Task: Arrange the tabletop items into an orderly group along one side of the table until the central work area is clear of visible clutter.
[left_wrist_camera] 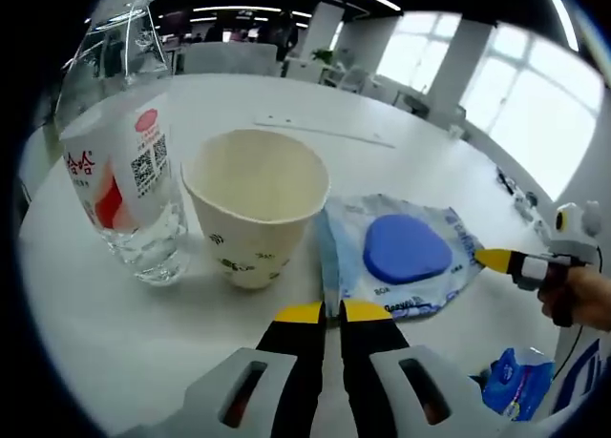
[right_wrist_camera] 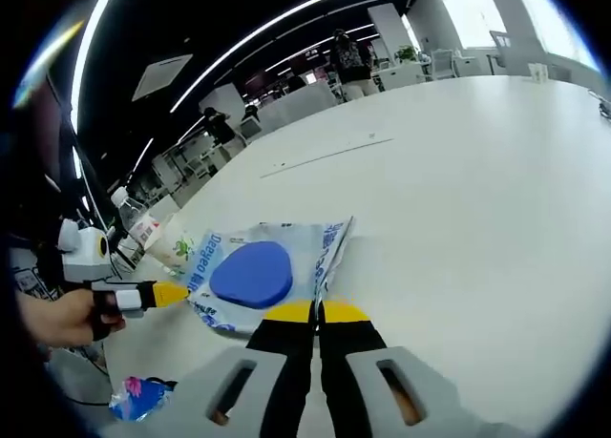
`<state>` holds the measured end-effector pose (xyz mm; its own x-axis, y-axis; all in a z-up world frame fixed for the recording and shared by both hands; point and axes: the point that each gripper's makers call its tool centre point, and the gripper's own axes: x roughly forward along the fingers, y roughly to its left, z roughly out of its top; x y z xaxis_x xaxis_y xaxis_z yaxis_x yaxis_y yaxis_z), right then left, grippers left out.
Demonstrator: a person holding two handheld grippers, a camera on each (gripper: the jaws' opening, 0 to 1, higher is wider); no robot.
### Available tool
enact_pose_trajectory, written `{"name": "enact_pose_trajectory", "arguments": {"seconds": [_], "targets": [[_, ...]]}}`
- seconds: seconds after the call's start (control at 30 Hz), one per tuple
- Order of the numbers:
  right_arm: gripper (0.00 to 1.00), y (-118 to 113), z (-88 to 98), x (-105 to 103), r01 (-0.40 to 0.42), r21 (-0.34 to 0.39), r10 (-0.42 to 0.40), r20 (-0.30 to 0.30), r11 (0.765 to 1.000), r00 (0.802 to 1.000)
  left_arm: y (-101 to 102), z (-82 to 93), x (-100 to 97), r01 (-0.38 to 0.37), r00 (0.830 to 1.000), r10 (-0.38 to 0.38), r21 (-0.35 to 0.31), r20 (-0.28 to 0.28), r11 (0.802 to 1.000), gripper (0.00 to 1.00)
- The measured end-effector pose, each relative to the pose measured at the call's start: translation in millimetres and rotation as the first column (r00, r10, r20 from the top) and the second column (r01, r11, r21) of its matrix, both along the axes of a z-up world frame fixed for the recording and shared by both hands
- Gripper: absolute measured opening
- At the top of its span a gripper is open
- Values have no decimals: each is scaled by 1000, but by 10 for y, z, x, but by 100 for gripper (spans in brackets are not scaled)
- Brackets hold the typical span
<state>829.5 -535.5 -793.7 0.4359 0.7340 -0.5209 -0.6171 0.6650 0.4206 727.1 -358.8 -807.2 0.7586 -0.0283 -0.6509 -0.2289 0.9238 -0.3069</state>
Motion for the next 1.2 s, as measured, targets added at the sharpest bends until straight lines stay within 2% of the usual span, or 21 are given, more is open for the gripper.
{"name": "enact_pose_trajectory", "arguments": {"seconds": [0.1, 0.17, 0.27, 0.43, 0.53, 0.6, 0.67, 0.77, 0.8, 0.93, 1.0, 1.1, 1.17, 1.2], "targets": [[0, -7, -87, -9, 6, 5, -6, -35, 1000, 999, -5, -32, -9, -4, 1000, 4, 7, -8, 1000, 1], [0, -20, -94, -2, 16, 14, -15, -37, 1000, 999, -20, 12, -21, -13, 1000, 13, 10, -5, 1000, 1], [0, -32, -106, -23, -3, -14, 3, -9, 1000, 1000, -4, 9, -5, -6, 1000, 6, 23, -3, 1000, 1], [0, -25, -134, 0, -9, -14, 9, -22, 1000, 1000, -17, 13, -20, -10, 1000, 10, 44, -3, 999, 0], [0, 3, -93, -67, -43, -35, 44, 29, 998, 999, -5, 12, -25, -20, 1000, 20, 56, 5, 998, 0], [0, 0, -128, -41, -29, -32, 30, 25, 999, 999, -20, 16, -32, -9, 1000, 9, 88, 4, 996, 0], [0, 2, -126, -48, -9, -25, 10, 10, 1000, 1000, -24, 17, -33, -9, 1000, 9, 93, 1, 996, 0], [0, 11, -148, -31, -13, -32, 13, -2, 999, 1000, 3, 18, -36, -46, 999, 46, 43, 7, 998, 0], [0, 17, -152, -33, -22, -48, 23, 3, 999, 1000, 12, 12, -28, -43, 999, 43, 46, 7, 998, 0], [0, 40, -96, -106, -17, -74, 18, 11, 997, 1000, -2, 0, -10, -27, 1000, 26, 102, 15, 994, 0], [0, 23, -121, -74, -21, -84, 23, 19, 996, 1000, -1, -3, -8, -15, 1000, 12, 131, 22, 991, 0], [0, 15, -142, -43, -38, -104, 41, 25, 994, 999, -2, -3, -1, -31, 999, 28, 144, 24, 989, 0], [0, 19, -156, -26, -31, -98, 33, 15, 995, 999, 11, -9, 5, -63, 998, 61, 127, 16, 990, 1], [0, 17, -159, -16, -26, -90, 27, 10, 996, 1000, -1, -3, 12, -52, 999, 51, 127, 16, 991, 5]]}}
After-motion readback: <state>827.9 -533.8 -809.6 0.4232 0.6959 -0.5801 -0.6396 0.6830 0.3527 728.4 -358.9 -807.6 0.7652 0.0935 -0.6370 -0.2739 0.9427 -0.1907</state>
